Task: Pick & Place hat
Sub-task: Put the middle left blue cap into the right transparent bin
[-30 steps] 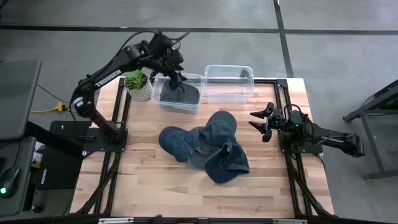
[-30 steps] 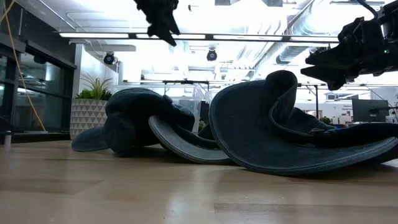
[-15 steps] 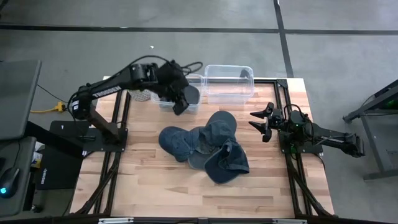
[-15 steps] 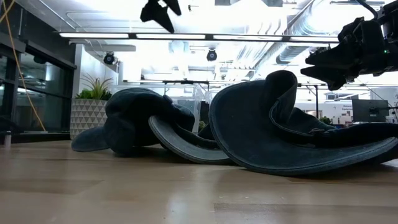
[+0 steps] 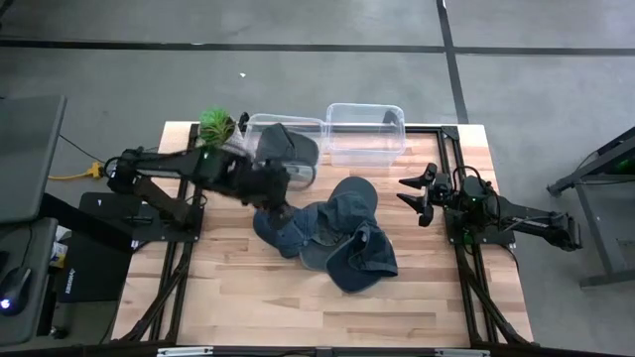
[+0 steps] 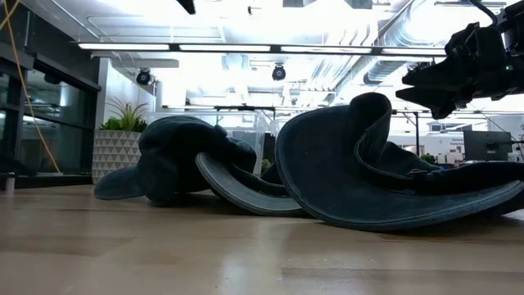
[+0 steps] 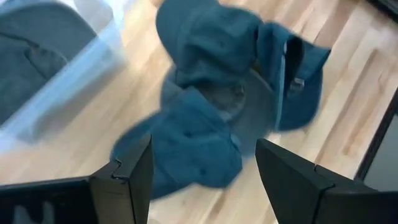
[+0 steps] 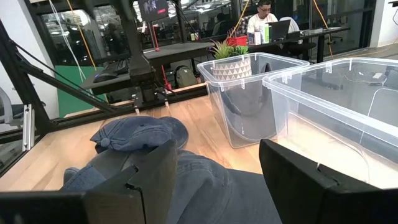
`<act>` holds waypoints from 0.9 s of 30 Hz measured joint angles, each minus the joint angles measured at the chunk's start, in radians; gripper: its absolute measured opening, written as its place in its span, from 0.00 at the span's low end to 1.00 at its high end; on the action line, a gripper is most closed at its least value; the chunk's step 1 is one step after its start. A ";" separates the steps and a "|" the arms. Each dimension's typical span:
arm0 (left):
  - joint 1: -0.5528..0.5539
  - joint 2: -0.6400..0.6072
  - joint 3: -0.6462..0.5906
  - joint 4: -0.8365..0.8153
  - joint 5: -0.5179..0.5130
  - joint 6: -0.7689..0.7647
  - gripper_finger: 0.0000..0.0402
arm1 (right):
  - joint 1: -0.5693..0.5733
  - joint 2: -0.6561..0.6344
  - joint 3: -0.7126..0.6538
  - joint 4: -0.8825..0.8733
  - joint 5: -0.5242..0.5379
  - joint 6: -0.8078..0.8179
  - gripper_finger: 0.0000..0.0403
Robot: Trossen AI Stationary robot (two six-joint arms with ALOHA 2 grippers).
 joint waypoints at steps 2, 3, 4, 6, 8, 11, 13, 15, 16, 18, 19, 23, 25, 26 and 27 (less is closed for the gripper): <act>-0.058 0.003 -0.001 -0.026 -0.044 -0.056 0.56 | 0.000 0.000 0.000 0.000 0.000 0.000 0.55; -0.085 0.003 -0.001 -0.035 -0.066 -0.084 0.56 | 0.000 0.000 0.000 0.000 0.000 0.000 0.55; -0.109 0.002 -0.001 -0.044 -0.085 -0.111 0.56 | 0.000 0.000 0.000 0.000 0.000 0.000 0.55; -0.157 0.002 0.000 -0.071 -0.113 -0.157 0.56 | 0.000 0.000 0.000 0.000 0.000 0.000 0.55; -0.204 0.002 0.000 -0.090 -0.148 -0.196 0.56 | 0.000 0.000 0.000 0.000 0.000 0.000 0.55; -0.261 0.001 -0.019 -0.100 -0.195 -0.249 0.56 | 0.000 0.000 0.000 0.000 0.000 0.000 0.55; -0.286 0.001 -0.062 -0.102 -0.215 -0.291 0.56 | 0.000 0.000 0.000 0.000 0.000 0.000 0.55; -0.311 0.003 -0.113 -0.103 -0.225 -0.323 0.56 | 0.000 0.000 0.000 0.000 0.000 0.000 0.55; -0.324 0.003 -0.139 -0.101 -0.236 -0.332 0.56 | 0.000 0.000 0.000 0.000 0.000 0.000 0.55; -0.350 -0.005 -0.193 -0.089 -0.246 -0.359 0.56 | 0.000 0.000 0.000 0.000 0.000 0.000 0.55; -0.362 -0.011 -0.221 -0.077 -0.251 -0.377 0.56 | 0.000 0.000 0.000 0.000 0.000 0.000 0.55; -0.376 -0.020 -0.333 -0.011 -0.260 -0.432 0.56 | 0.000 0.000 0.000 0.000 0.000 0.000 0.55; -0.374 -0.019 -0.386 0.039 -0.263 -0.433 0.56 | 0.000 0.000 0.000 0.000 0.000 0.000 0.55; -0.373 -0.019 -0.410 0.067 -0.265 -0.433 0.56 | 0.000 0.000 0.000 0.000 0.000 0.000 0.55; -0.373 -0.019 -0.435 0.103 -0.266 -0.432 0.56 | 0.000 0.000 0.000 0.000 0.000 0.000 0.55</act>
